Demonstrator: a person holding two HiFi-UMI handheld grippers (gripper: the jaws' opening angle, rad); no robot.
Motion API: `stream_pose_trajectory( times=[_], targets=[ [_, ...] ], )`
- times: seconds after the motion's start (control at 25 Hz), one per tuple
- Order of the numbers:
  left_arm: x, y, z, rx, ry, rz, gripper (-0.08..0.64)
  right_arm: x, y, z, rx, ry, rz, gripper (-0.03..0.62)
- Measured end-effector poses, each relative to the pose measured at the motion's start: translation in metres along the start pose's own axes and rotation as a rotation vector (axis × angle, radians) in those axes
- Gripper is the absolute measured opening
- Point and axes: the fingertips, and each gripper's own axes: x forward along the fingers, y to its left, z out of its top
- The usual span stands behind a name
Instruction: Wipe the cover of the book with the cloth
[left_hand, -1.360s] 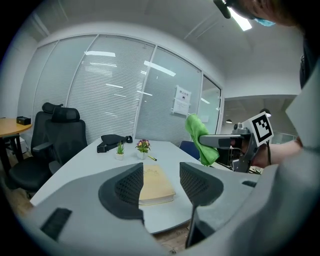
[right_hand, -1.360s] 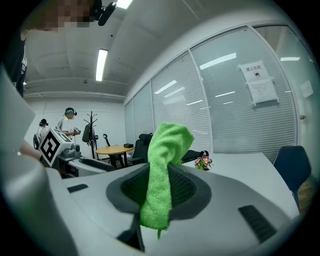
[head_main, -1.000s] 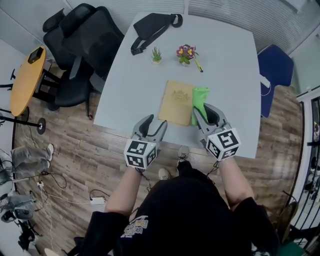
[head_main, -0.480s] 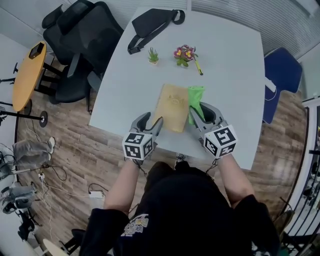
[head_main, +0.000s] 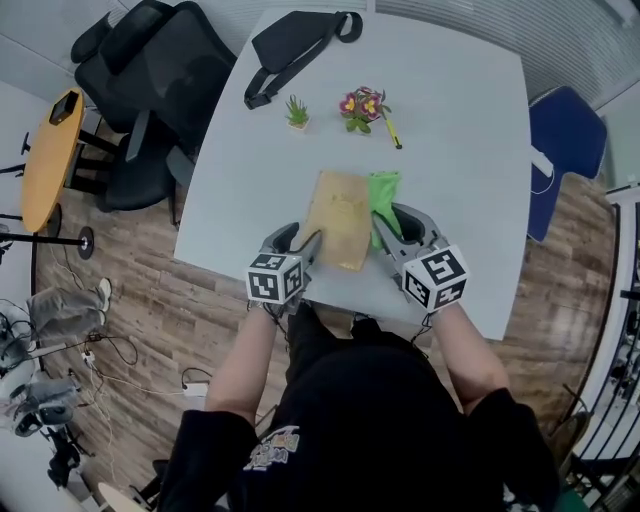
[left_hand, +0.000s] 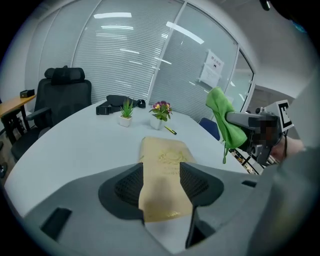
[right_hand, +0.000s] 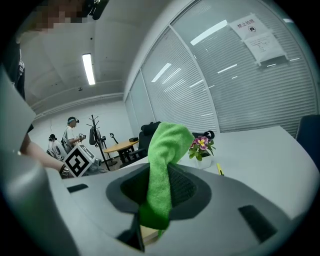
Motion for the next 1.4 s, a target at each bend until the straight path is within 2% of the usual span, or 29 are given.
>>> stream_pose_trajectory(
  times=[0.24, 0.84, 1.12, 1.4],
  targets=[
    [0.02, 0.014, -0.009, 0.005, 0.071, -0.056, 0.218, 0.01, -0.003, -0.014, 0.035, 0.031, -0.06, 0.098],
    [0.059, 0.028, -0.021, 0.056, 0.218, -0.275, 0.222, 0.033, -0.014, -0.031, 0.107, 0.082, -0.291, 0.099],
    [0.063, 0.028, -0.023, 0.035, 0.235, -0.37, 0.238, 0.047, -0.019, -0.04, 0.111, 0.122, -0.363, 0.098],
    [0.065, 0.028, -0.026, -0.016, 0.229, -0.435, 0.238, 0.055, -0.049, -0.064, 0.08, 0.241, -0.446, 0.098]
  ],
)
